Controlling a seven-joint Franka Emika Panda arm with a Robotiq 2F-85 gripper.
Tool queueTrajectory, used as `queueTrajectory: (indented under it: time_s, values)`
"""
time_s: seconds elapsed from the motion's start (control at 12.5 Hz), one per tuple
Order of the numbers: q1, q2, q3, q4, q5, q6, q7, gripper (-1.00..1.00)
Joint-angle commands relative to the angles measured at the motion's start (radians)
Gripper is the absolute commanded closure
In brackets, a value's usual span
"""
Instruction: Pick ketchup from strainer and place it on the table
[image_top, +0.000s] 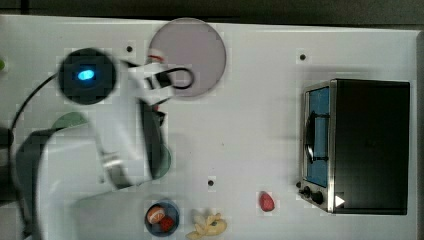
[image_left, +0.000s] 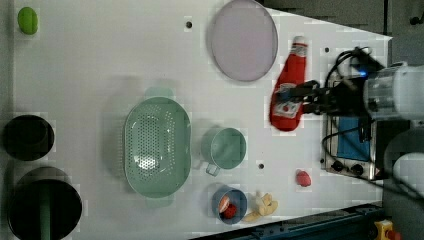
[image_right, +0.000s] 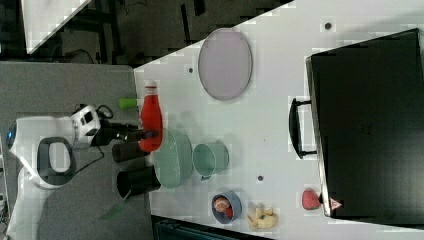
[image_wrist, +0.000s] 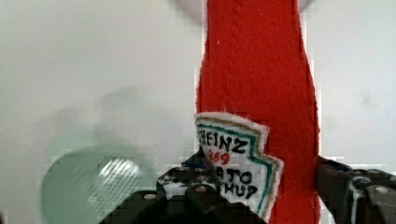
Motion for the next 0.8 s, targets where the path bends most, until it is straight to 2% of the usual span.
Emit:
queueTrajectory:
  time_s: [0.08,0.48,0.8]
  values:
    - [-0.05,-0.022,-0.104,0.018,0.0,-0.005,-0.162,-0.22]
    - [-0.059,-0.018,-0.25,-0.062,-0.001,-0.004,-0.225,-0.22]
    - [-0.06,0.0,-0.281,-0.194,-0.004,0.064,-0.225,-0.22]
